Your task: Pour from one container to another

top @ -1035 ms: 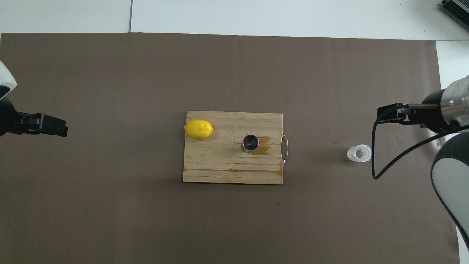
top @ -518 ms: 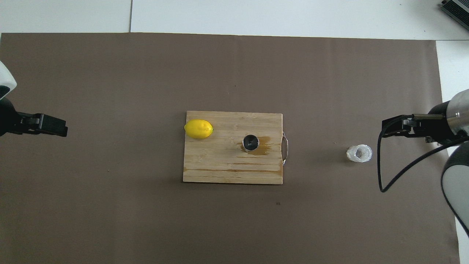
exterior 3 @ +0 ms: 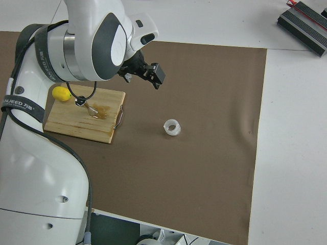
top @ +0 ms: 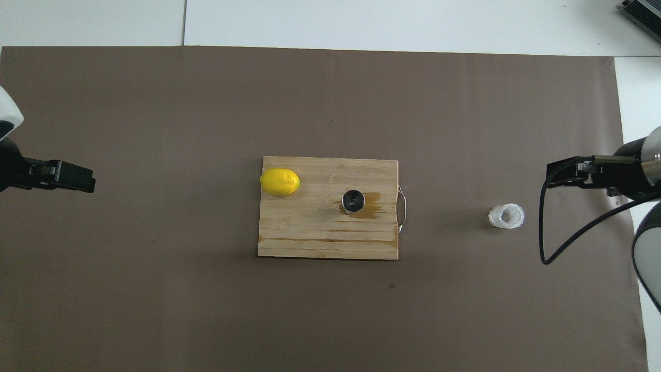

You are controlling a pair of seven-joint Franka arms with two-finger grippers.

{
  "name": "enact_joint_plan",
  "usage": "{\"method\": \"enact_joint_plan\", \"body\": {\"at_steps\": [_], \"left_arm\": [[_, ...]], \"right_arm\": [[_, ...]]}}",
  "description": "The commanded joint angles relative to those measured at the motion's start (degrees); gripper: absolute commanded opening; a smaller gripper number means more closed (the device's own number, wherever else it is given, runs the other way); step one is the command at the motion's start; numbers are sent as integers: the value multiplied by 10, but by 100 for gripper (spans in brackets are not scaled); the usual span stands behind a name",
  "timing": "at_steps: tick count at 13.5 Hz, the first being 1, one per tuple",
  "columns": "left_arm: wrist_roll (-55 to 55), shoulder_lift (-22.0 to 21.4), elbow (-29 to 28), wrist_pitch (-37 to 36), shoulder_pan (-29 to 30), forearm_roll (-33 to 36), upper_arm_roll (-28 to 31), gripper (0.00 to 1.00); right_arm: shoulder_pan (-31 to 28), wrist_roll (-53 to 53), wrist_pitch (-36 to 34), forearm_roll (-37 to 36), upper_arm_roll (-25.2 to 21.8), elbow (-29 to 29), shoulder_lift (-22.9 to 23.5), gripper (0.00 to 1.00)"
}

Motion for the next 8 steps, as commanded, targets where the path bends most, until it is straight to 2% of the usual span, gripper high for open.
{"method": "enact_joint_plan", "body": {"at_steps": [1,4,8], "left_arm": [[2,-13,-10,-5,1,-6,1,100],[3,-13,-10,-5,1,-6,2,100],[3,-13,-10,-5,1,-6,1,100]], "right_arm": [[-10,-11,0,11,1,-4,-3,100],[-23,-11,-1,11,-1,-6,-5,100],[-1,-29,-18,11,-52,-9,-7,100]]}}
